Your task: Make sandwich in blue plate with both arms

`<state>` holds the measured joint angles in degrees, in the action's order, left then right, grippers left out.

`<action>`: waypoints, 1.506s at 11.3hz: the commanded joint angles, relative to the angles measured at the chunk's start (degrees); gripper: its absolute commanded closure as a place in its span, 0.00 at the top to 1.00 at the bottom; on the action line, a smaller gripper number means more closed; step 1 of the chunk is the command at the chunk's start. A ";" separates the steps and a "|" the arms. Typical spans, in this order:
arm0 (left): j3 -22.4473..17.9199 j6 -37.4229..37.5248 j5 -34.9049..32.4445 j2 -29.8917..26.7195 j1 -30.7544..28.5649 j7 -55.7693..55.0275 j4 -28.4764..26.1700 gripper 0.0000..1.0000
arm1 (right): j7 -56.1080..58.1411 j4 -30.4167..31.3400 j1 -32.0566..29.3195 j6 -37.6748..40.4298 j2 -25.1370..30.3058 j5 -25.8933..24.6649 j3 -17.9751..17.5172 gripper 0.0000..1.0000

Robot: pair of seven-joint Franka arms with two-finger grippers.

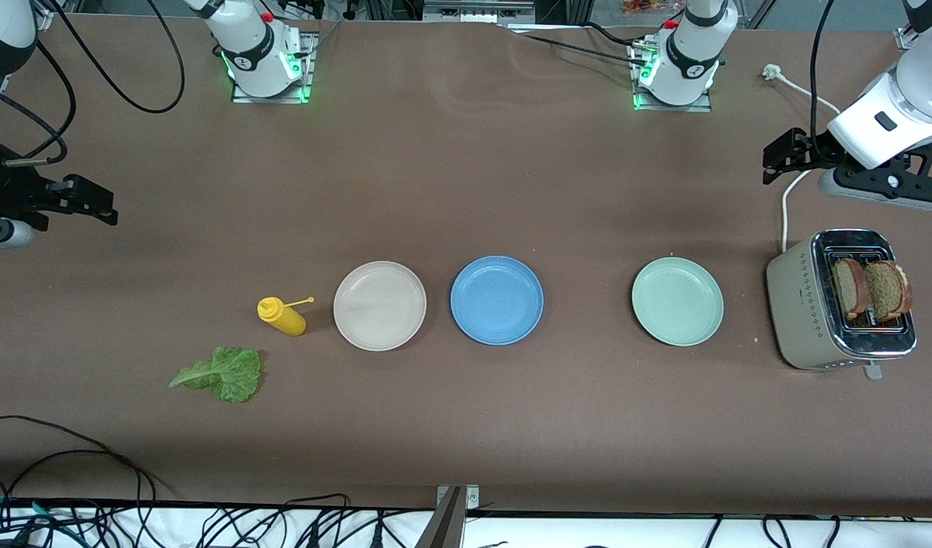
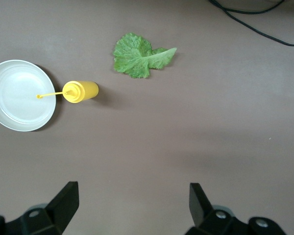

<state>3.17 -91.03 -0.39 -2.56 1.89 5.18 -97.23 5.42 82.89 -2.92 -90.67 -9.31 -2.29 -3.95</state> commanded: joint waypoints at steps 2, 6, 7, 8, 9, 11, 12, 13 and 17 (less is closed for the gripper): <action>-0.01 1.29 -1.54 -0.16 0.31 1.06 0.90 1.00 | -1.03 0.08 -0.07 0.31 1.31 -2.88 -0.10 1.00; -0.01 1.29 -1.54 -0.07 0.31 1.06 1.25 1.00 | -1.03 -0.01 0.19 1.46 0.01 -2.90 -0.71 1.00; -0.01 1.29 -1.54 -0.07 0.31 1.06 1.25 1.00 | -0.85 -0.01 0.19 1.20 -0.53 -2.81 -0.71 1.00; -0.01 1.47 -1.54 -0.16 0.31 1.06 1.25 1.00 | -0.85 -0.27 0.11 1.54 -0.97 -2.38 -0.54 1.00; -0.01 1.64 -1.54 -0.08 0.31 1.06 1.34 1.00 | -0.85 -1.75 0.11 1.89 -1.06 -2.20 -0.54 1.00; -0.01 1.65 -1.63 0.01 0.31 1.06 1.60 1.00 | -0.94 -2.29 0.11 1.20 -1.24 -2.20 -0.62 1.00; -0.01 1.73 -1.63 0.01 0.40 1.06 1.60 1.00 | -0.85 -2.29 0.11 1.19 -1.24 -2.20 -0.62 1.00; 0.08 1.73 -1.63 0.10 0.40 1.06 1.69 1.00 | -0.85 -2.29 0.02 1.11 -1.24 -2.20 -0.54 1.00; 0.43 1.73 -1.54 0.10 0.40 0.97 1.69 1.00 | -0.94 -2.29 0.11 -0.39 -1.41 -2.20 -0.54 1.00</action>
<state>3.36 -90.80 -0.42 -2.57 2.00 5.19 -96.95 5.00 81.65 -2.75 -90.93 -10.31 -4.33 -4.30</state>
